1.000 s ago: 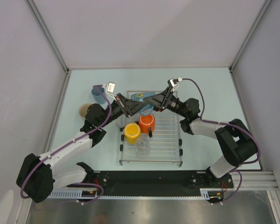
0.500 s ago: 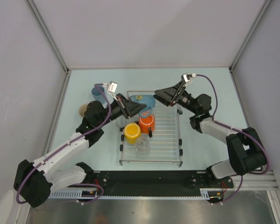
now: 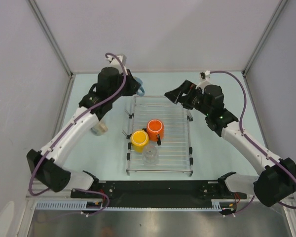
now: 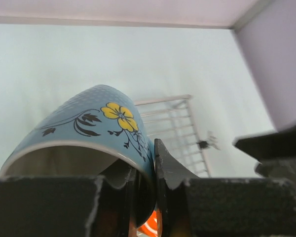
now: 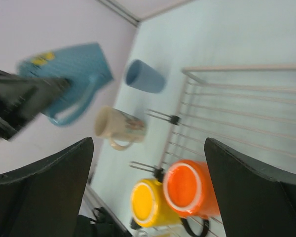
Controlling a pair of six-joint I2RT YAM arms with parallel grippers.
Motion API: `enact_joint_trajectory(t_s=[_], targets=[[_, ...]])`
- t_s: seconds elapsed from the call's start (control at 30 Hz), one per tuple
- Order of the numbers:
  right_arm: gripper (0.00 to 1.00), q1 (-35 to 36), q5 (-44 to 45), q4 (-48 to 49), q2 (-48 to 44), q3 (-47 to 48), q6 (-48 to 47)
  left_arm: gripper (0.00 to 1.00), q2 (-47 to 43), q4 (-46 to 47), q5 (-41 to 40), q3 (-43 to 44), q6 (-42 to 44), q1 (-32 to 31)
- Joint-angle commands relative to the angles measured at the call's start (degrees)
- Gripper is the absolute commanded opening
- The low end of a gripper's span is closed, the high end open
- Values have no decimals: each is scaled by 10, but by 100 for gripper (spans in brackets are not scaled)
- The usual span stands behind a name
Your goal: Unload the cups from the dish rack
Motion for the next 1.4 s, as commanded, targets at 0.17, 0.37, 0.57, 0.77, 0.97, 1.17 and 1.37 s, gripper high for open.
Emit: enact_joint_trajectory(t_s=[0.17, 0.37, 0.57, 0.77, 0.97, 1.17, 1.37], targets=[[100, 8, 100, -168, -5, 23, -80, 0, 198, -235, -164, 253, 103, 29], [100, 14, 102, -178, 2, 22, -87, 0, 288, -278, -195, 338, 120, 46], [100, 16, 87, -177, 17, 17, -89, 0, 355, -306, -193, 400, 126, 79], [100, 18, 86, -182, 37, 29, -92, 0, 434, -330, -140, 468, 121, 119], [100, 18, 81, -185, 58, 35, -86, 0, 502, -347, -103, 506, 110, 127], [100, 18, 77, -181, 75, 36, -81, 0, 540, -366, -77, 559, 86, 139], [100, 19, 79, -177, 83, 32, -78, 0, 549, -376, -96, 588, 53, 144]])
